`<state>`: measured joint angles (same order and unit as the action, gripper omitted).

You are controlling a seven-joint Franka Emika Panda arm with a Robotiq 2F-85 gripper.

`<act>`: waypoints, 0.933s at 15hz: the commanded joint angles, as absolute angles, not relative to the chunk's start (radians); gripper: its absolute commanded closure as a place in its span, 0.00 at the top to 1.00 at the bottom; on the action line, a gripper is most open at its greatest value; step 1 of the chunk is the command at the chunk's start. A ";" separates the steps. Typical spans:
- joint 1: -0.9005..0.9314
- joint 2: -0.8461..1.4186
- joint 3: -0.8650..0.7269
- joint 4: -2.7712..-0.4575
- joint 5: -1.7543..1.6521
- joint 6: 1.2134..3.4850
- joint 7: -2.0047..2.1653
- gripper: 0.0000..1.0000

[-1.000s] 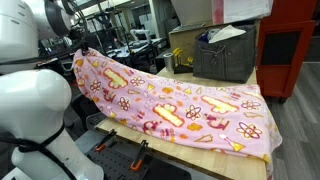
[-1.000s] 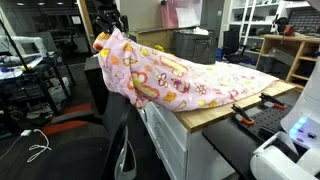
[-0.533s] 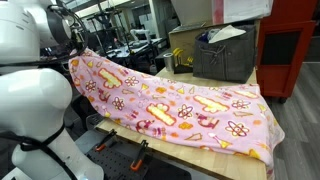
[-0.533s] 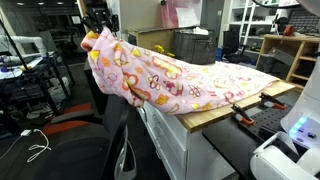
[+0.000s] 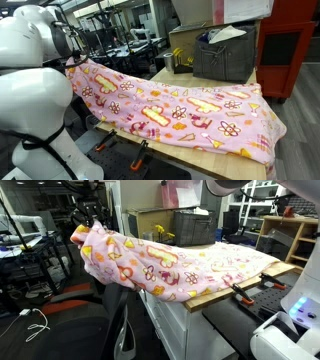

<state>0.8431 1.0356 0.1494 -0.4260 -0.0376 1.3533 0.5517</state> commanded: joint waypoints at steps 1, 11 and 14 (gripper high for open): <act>0.853 1.087 0.141 -0.299 0.020 1.388 0.549 0.03; 0.826 1.041 0.264 -0.431 0.088 1.618 0.456 0.03; 0.874 1.106 0.193 -0.321 0.073 1.612 0.495 0.03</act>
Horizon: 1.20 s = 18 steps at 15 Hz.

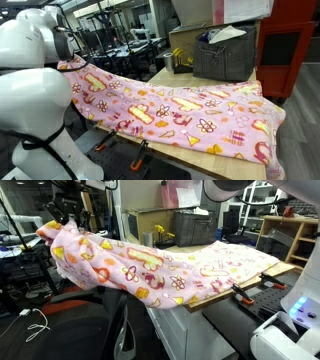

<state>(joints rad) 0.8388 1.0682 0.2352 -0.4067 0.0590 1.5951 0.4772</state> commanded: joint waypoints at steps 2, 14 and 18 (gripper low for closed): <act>0.867 1.050 0.182 -0.432 0.017 1.688 0.522 0.37; 0.825 1.044 -0.045 -0.440 -0.149 1.570 0.569 1.00; 0.763 1.100 -0.037 -0.344 -0.111 1.299 0.532 1.00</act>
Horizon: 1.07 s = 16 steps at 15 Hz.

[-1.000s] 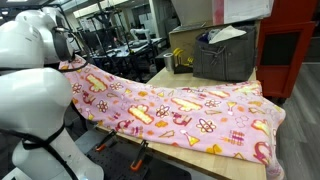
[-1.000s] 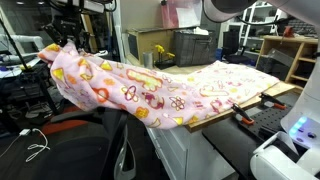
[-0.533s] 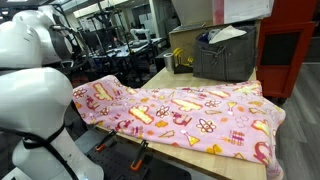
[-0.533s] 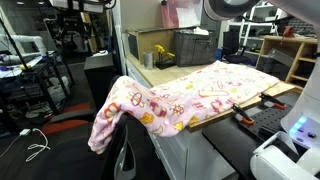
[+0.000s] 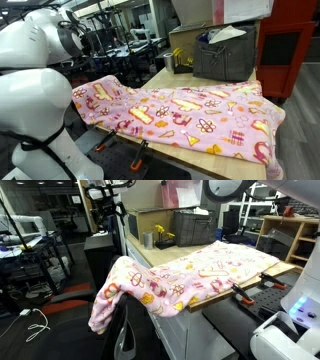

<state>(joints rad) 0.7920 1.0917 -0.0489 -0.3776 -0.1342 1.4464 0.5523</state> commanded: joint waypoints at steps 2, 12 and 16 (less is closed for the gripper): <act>0.749 1.088 -0.001 -0.354 -0.078 1.206 0.489 1.00; 0.847 1.012 0.121 -0.384 0.062 0.992 0.492 1.00; 0.897 0.960 0.096 -0.390 0.043 0.932 0.538 1.00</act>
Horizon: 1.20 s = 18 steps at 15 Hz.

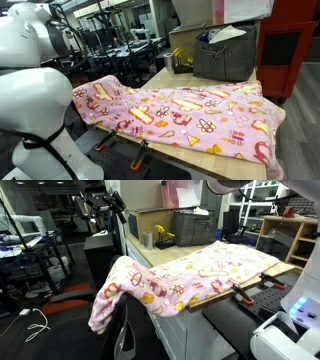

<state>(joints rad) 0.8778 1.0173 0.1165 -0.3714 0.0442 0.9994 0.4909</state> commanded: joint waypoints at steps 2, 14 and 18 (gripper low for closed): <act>0.915 0.935 0.071 -0.395 0.022 0.886 0.581 1.00; 0.929 0.831 -0.079 -0.381 -0.191 0.673 0.614 1.00; 0.929 0.829 -0.124 -0.376 -0.275 0.608 0.606 1.00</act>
